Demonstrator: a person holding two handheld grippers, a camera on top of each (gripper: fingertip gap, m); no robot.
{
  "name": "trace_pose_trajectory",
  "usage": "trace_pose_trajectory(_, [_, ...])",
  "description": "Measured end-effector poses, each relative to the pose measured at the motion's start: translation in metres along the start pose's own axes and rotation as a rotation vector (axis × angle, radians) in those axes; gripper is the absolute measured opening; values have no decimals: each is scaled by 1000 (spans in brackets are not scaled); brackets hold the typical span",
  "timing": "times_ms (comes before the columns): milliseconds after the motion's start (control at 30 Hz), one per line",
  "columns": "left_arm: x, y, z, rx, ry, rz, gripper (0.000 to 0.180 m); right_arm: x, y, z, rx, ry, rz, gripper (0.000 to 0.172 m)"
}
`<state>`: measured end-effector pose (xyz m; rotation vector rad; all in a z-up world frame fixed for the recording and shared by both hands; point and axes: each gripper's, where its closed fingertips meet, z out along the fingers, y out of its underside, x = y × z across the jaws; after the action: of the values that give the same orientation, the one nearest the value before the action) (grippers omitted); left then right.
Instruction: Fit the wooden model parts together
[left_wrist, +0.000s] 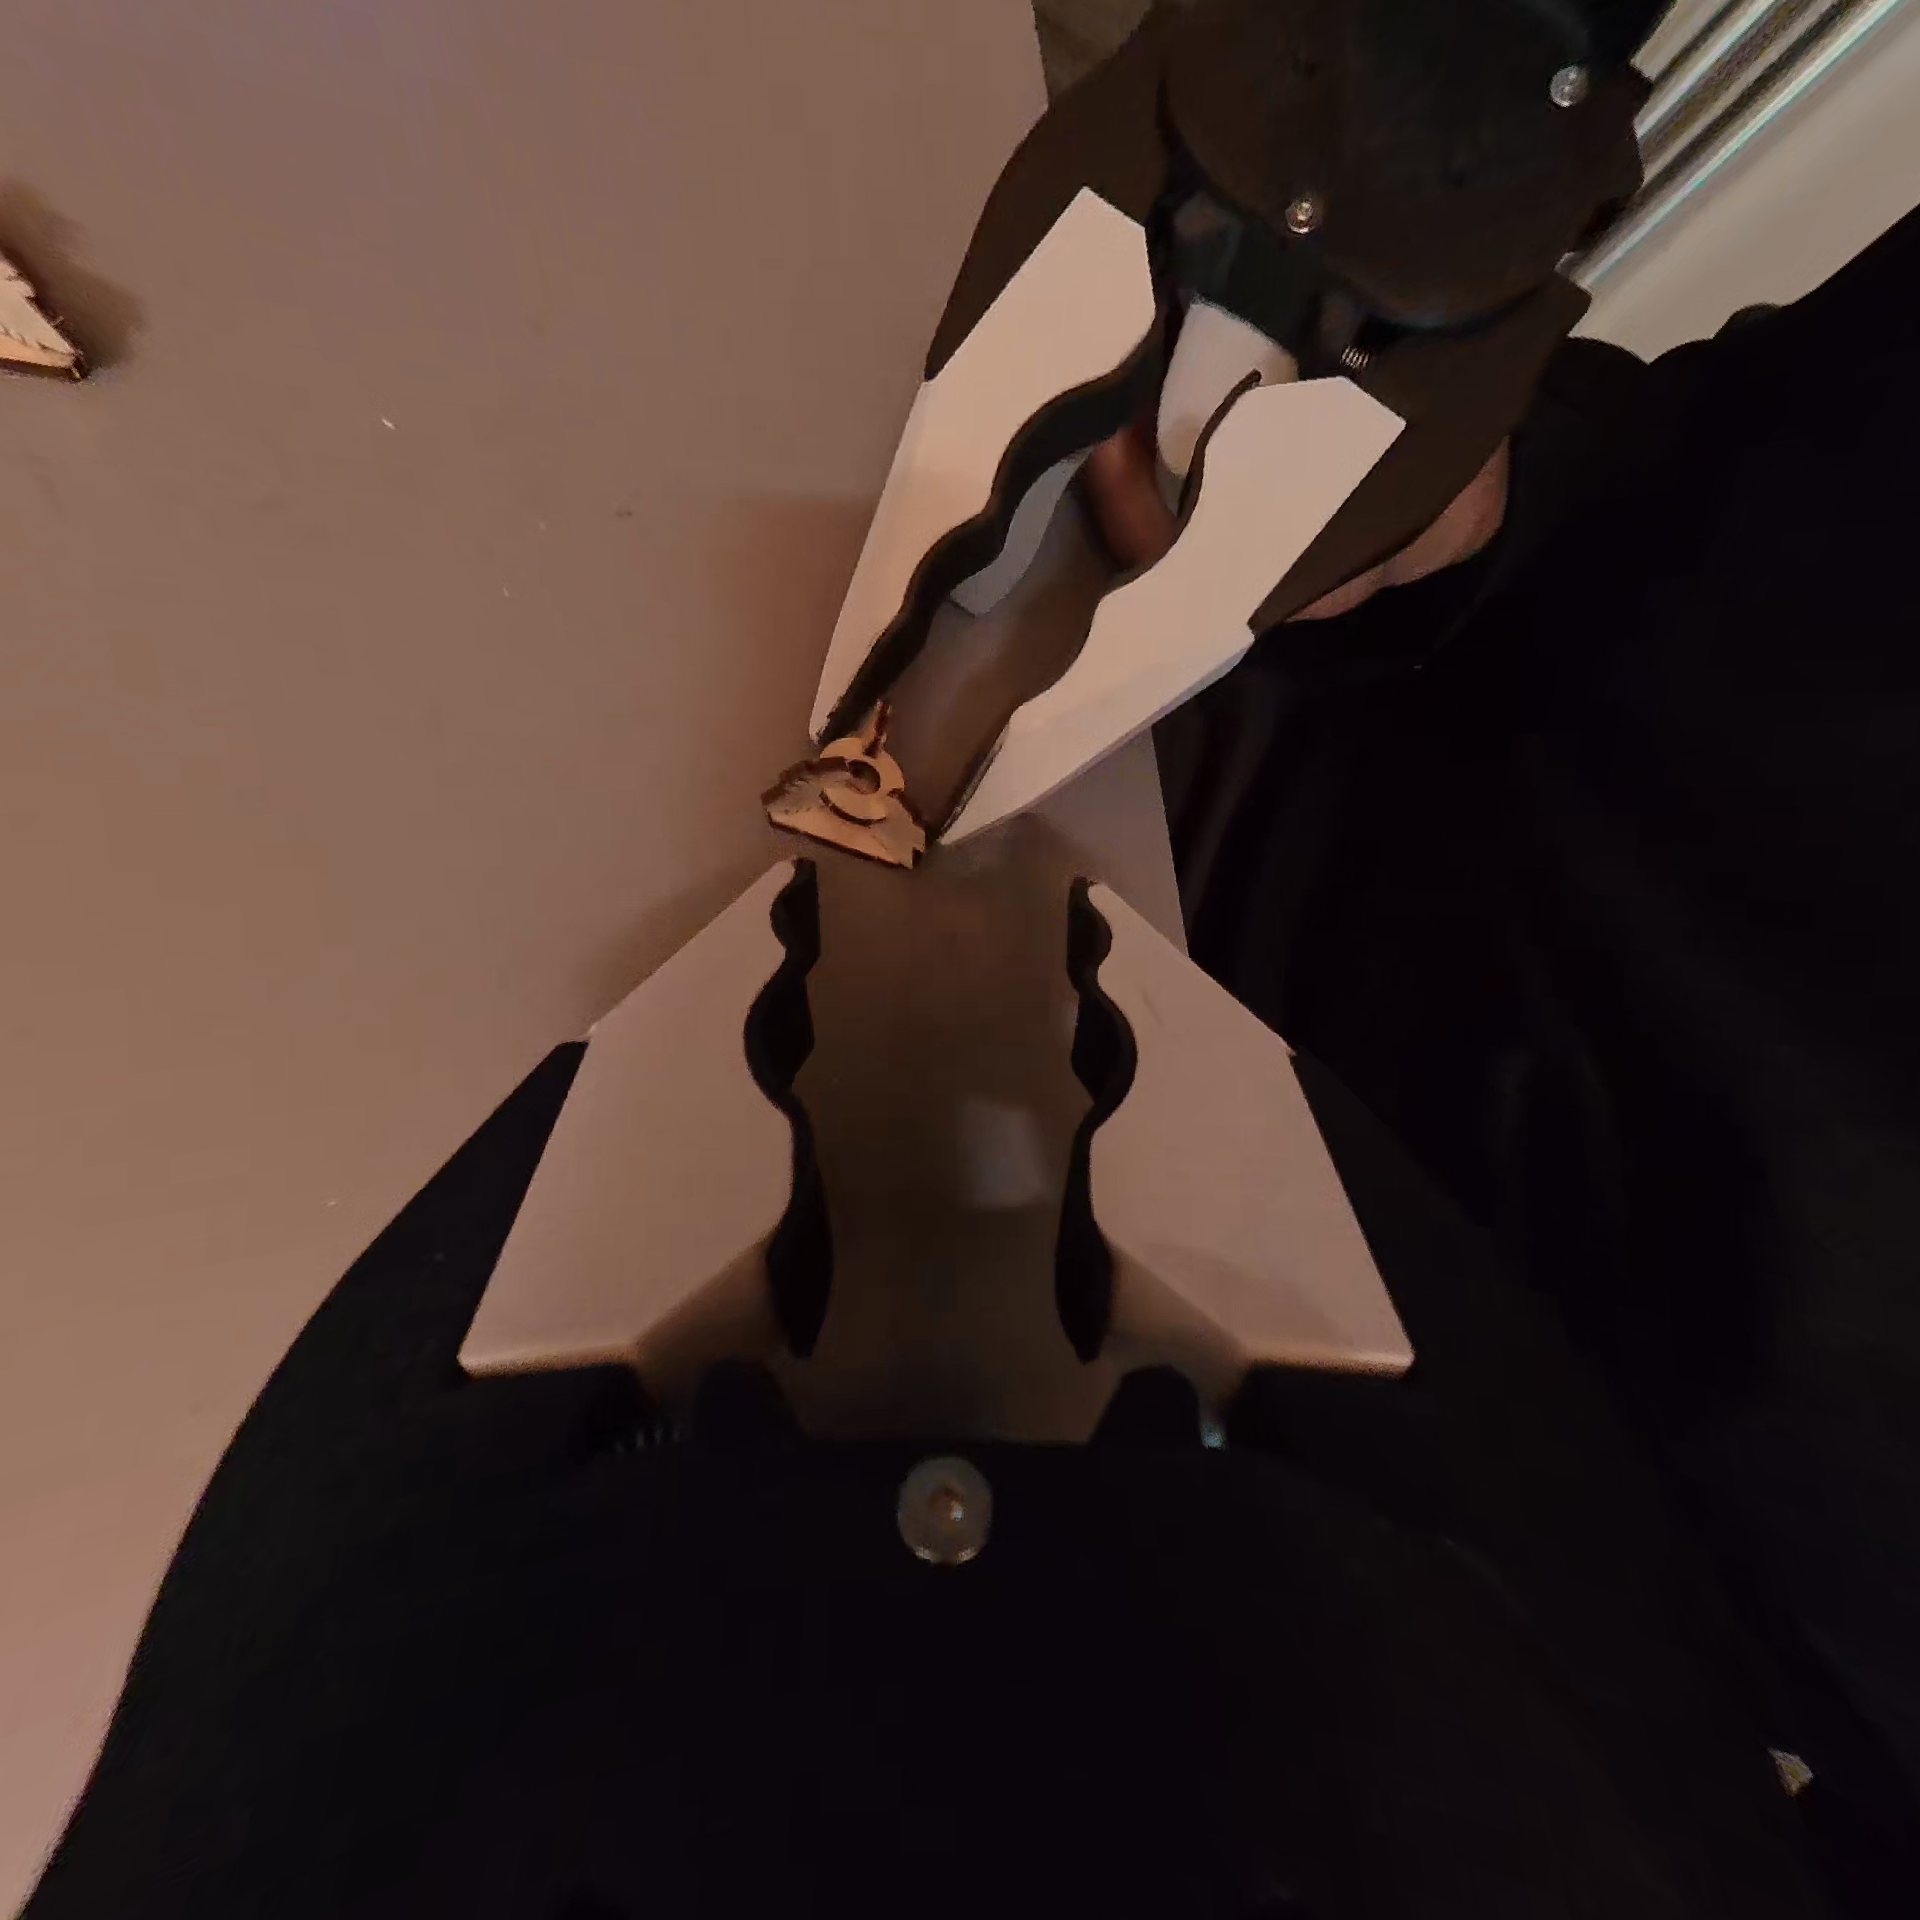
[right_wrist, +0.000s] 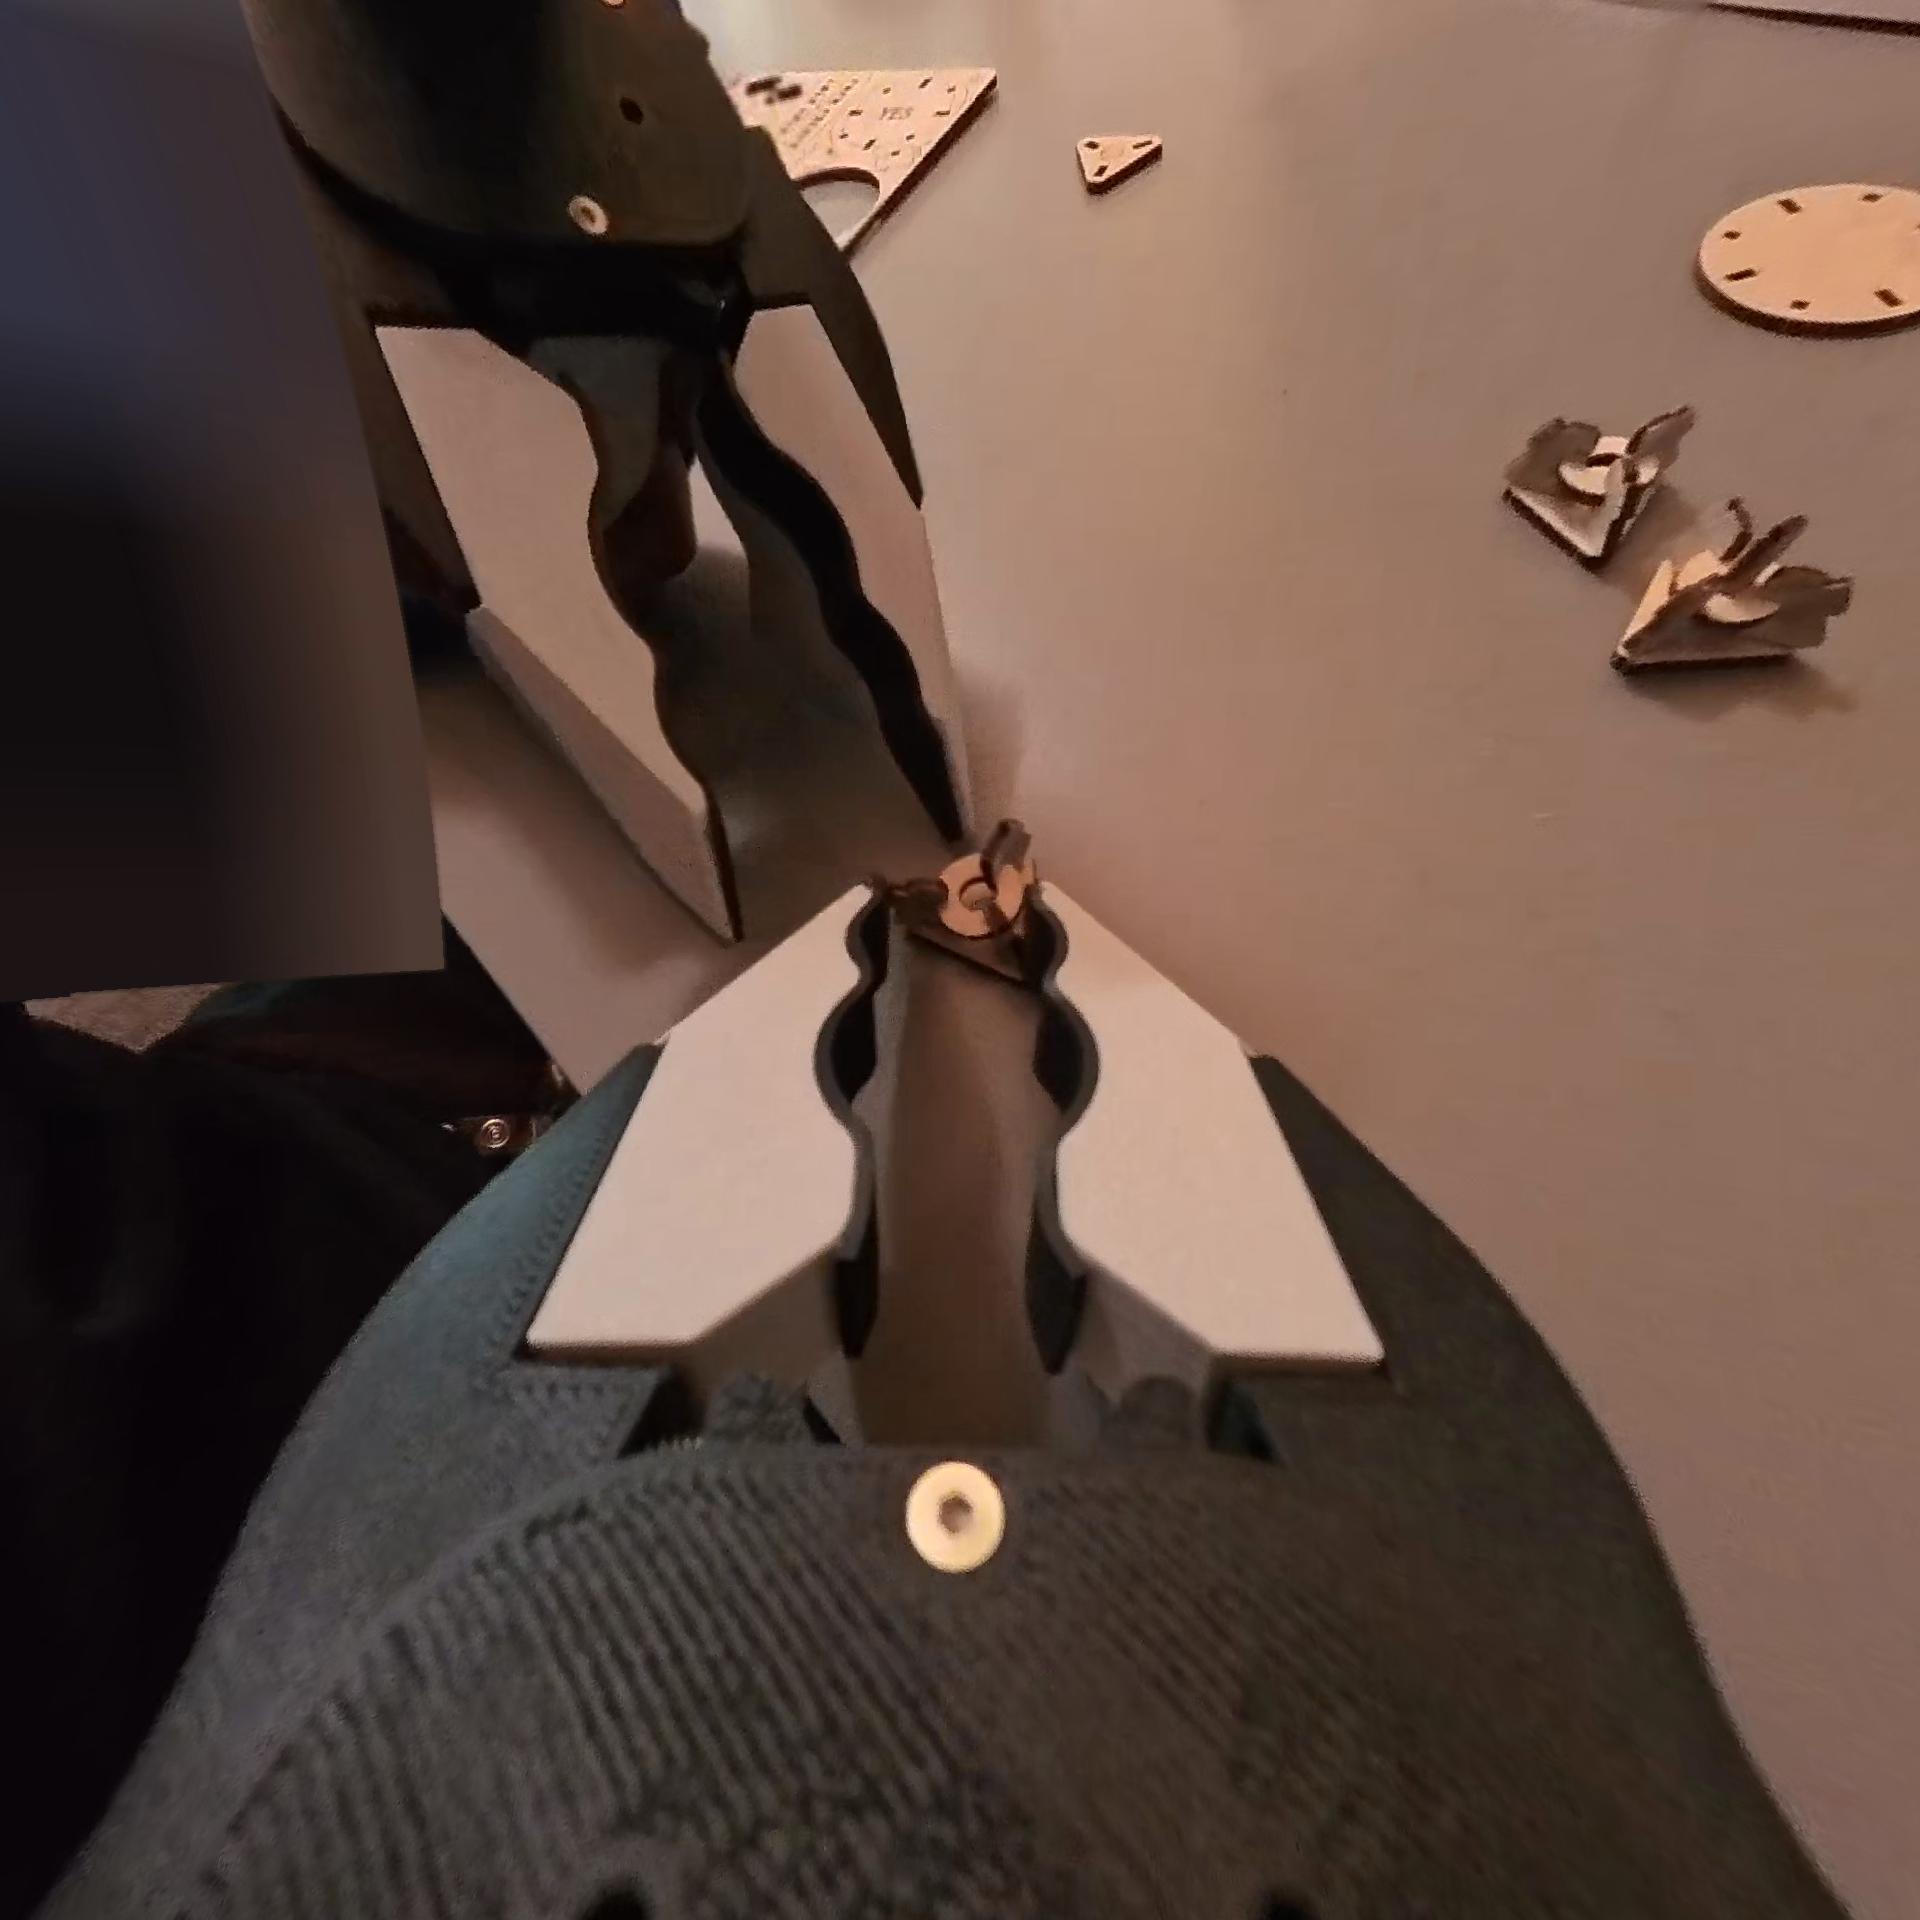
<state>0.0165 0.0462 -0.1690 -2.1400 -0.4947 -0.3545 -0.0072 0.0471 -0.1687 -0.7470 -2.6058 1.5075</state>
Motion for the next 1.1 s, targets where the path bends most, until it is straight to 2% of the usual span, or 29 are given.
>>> trace_pose_trajectory(267, [-4, -13, -14, 127, 41, -81, 47, 7, -6, -7, 43, -80, 156, 23])
trace_pose_trajectory(467, [-2, -9, -11, 96, 36, -69, 47, 7, -12, -14, 99, -155, 267, 23])
trace_pose_trajectory(633, [-4, -13, -14, 130, 53, -101, 46, 7, -16, -16, 117, -189, 295, 23])
trace_pose_trajectory(767, [-7, -15, -18, 159, 63, -133, 44, 6, -11, -13, 73, -159, 251, 23])
trace_pose_trajectory(900, [-11, -17, -19, 176, 58, -157, 43, 7, 1, -4, -31, -35, 72, 23])
trace_pose_trajectory(1000, [-16, -21, -23, 212, 48, -177, 42, 6, 0, -2, -48, 20, -20, 23])
trace_pose_trajectory(1033, [-18, -23, -25, 230, 45, -183, 42, 7, -2, -3, -43, 34, -32, 25])
trace_pose_trajectory(1100, [-24, -28, -31, 277, 26, -198, 42, 8, -11, -7, 4, 43, -37, 43])
